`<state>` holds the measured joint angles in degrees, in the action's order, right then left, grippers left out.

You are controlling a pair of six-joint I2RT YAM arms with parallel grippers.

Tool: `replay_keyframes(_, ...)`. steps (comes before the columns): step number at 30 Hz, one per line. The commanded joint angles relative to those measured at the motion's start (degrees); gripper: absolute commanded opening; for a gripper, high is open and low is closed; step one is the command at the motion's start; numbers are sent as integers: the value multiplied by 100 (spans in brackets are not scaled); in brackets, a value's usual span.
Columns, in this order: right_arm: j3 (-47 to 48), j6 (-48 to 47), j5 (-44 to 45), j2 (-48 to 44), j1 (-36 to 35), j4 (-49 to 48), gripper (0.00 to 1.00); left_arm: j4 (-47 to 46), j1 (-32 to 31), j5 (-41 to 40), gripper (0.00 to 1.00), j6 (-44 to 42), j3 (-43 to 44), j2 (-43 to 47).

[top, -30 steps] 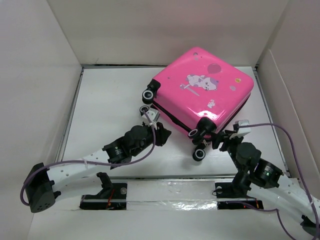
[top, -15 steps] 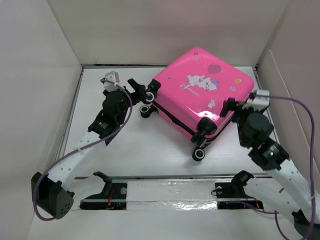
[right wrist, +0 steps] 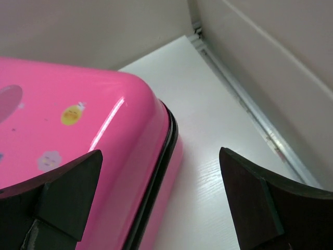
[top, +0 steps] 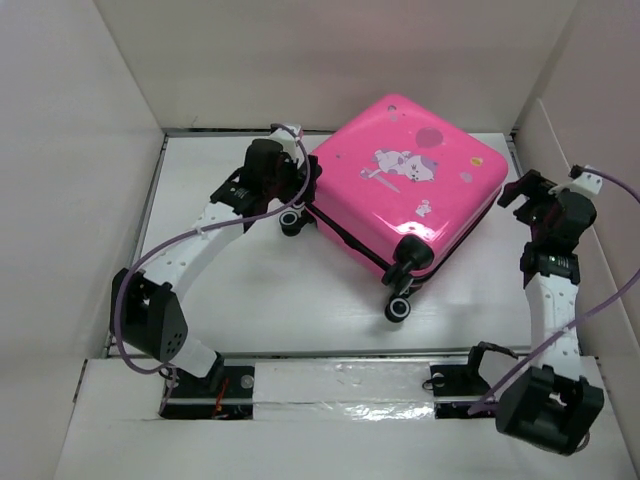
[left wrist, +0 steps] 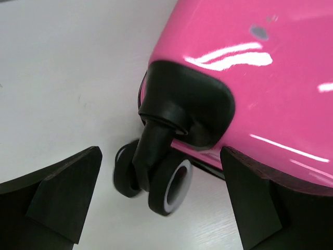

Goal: Pack the luggage

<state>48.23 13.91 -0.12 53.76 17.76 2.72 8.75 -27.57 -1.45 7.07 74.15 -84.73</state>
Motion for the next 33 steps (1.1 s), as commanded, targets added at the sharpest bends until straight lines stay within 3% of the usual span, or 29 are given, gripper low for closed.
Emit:
replay_keyframes(1,-612,761,-2073,362,429,-1479,100,294,103,417,99,-681,223,-17)
replay_keyframes(4,-447,859,-3103,993,483,-1923,100,311,156,288,99,-803,363,-219)
replay_keyframes(8,-270,1183,-3644,1742,483,-2442,100,233,296,697,98,-830,381,-622)
replay_keyframes(11,-174,1333,-3714,2129,483,-2689,100,232,349,1023,89,-874,468,-1000)
replay_keyframes(17,125,1289,-3609,2429,159,-2689,100,-31,402,1595,53,-743,548,-1502)
replay_keyframes(18,369,1168,-3626,2603,53,-2654,100,-58,402,1656,35,-742,513,-1511)
replay_keyframes(20,678,1009,-3714,2841,-236,-2303,100,-189,402,1710,18,-497,434,-1398)
replay_keyframes(21,766,965,-3749,2964,-351,-2311,100,-242,402,1736,6,-270,364,-1319)
replay_keyframes(22,915,947,-3767,3157,-474,-2346,100,-321,402,1771,0,-137,181,-1231)
replay_keyframes(26,1206,666,-3688,3606,-1072,-2206,100,-1286,77,1350,0,321,-769,-241)
replay_keyframes(33,1786,-9,-3759,4195,-2030,-1750,100,-1588,-467,1245,0,884,-1781,904)
